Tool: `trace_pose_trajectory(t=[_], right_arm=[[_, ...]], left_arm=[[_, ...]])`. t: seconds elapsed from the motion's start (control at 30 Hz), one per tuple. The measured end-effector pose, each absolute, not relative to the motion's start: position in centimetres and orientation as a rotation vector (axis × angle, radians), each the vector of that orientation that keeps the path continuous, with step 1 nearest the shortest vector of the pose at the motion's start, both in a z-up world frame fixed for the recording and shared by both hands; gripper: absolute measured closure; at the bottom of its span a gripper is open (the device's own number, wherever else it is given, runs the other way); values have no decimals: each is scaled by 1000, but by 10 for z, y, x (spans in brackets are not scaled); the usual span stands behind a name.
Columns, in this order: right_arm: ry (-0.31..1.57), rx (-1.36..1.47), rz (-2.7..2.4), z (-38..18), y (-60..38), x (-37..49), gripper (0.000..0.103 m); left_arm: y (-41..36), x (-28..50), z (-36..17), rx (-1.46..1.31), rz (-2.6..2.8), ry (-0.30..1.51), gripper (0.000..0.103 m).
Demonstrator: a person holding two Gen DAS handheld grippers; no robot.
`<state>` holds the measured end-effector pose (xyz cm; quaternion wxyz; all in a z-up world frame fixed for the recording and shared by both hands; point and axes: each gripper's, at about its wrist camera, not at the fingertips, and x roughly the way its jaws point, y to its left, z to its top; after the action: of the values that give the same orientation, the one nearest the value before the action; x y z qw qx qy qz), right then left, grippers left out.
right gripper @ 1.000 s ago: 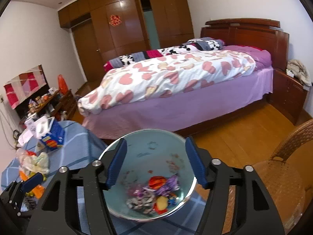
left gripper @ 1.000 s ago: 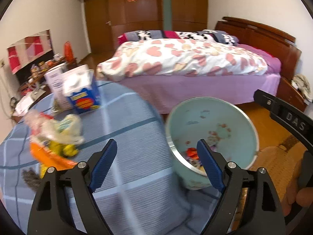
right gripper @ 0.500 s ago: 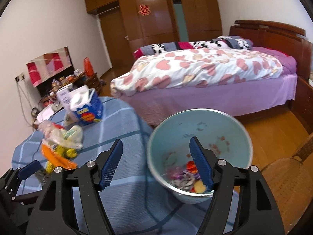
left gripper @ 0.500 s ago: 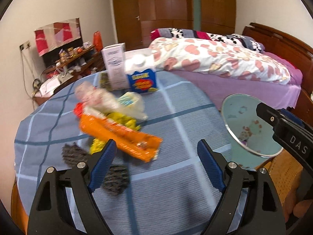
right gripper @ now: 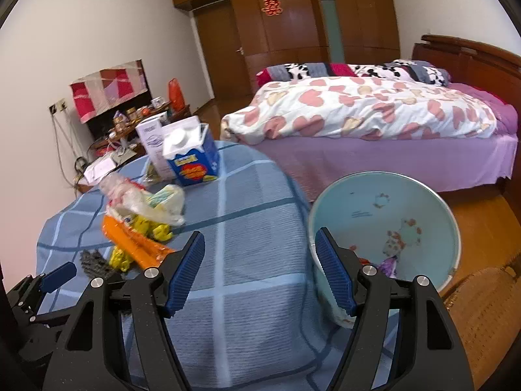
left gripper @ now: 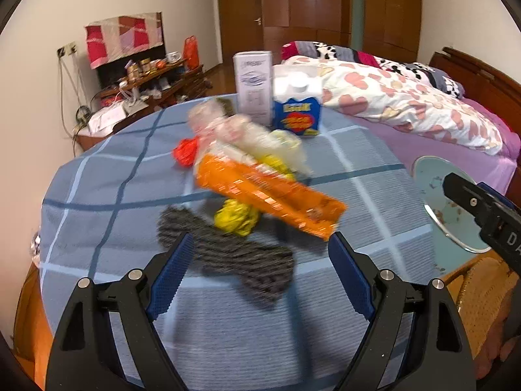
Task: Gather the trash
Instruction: 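Move both open tools from the bin back toward the trash pile, then grasp the orange snack wrapper with the right tool while the left tool grasps the black scarf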
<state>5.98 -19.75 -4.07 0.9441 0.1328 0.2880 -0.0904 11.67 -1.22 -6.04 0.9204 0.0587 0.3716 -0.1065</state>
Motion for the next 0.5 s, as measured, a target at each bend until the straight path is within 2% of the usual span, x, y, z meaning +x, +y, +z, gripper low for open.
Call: trace_pose_trajectory(t=[0.5], right_arm=[[646,227,-33,-54,-153,84,38]], left_arm=[[73,126,-78,23,-95,816,22]])
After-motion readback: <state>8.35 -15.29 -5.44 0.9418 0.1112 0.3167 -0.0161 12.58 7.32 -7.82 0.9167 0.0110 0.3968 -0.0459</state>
